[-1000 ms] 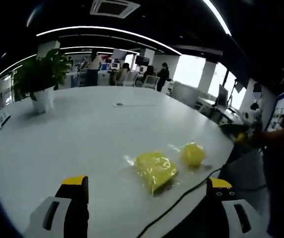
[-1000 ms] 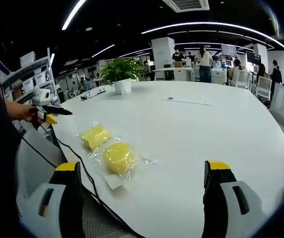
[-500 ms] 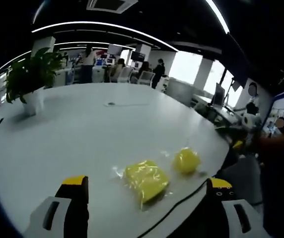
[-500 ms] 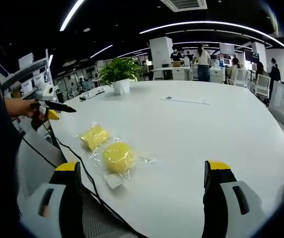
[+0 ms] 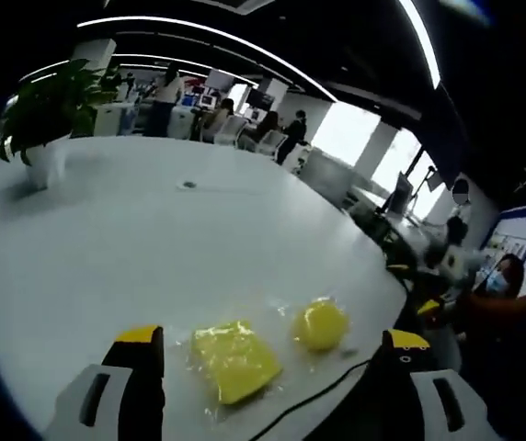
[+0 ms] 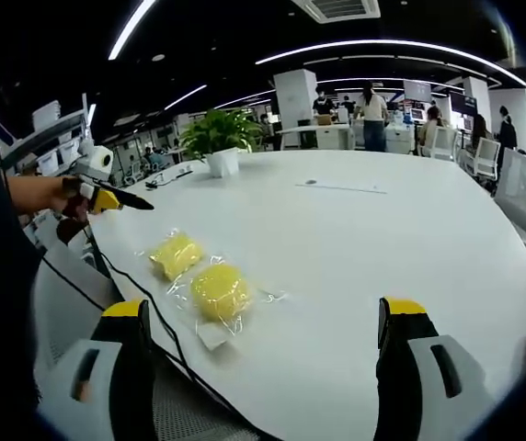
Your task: Compare the silicone blocks by pressing each to a similar depth, holding the contact briefly, and releasing to observe deformation and rebound differences across the visible hardness samples.
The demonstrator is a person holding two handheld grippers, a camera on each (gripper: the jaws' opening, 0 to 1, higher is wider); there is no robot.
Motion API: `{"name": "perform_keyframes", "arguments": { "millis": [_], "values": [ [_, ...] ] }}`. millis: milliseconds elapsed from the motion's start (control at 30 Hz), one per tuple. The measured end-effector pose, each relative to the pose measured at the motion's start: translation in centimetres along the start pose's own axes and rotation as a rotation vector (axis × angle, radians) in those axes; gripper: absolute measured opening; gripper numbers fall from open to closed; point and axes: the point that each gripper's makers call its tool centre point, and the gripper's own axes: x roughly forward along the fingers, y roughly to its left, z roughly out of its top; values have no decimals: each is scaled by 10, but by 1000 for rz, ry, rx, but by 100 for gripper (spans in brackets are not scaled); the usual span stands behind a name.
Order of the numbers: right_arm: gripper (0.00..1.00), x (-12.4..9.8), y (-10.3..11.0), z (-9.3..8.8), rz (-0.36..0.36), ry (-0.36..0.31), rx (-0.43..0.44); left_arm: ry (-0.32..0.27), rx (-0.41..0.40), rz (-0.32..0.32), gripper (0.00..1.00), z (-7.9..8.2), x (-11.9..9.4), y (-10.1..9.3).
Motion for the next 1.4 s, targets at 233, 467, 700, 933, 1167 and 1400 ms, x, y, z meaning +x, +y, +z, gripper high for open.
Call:
{"name": "perform_keyframes", "arguments": {
  "millis": [233, 467, 700, 933, 1167, 1400],
  "values": [
    [96, -2, 0, -2, -4, 0, 4, 10, -14, -13, 99, 9, 17, -10],
    [96, -2, -1, -6, -5, 0, 20, 46, -1, -5, 98, 10, 40, -14],
    [96, -4, -2, -6, -9, 2, 25, 109, -7, -39, 97, 3, 61, -21],
    [96, -5, -5, -7, -15, 6, 29, 163, -127, -85, 93, -2, 78, -27],
    [96, -5, -3, -8, -17, 4, 35, 180, -241, -106, 90, -4, 100, -29],
    [96, -9, -5, -10, -25, 4, 39, 209, -322, -116, 89, -11, 118, -31]
  ]
}}
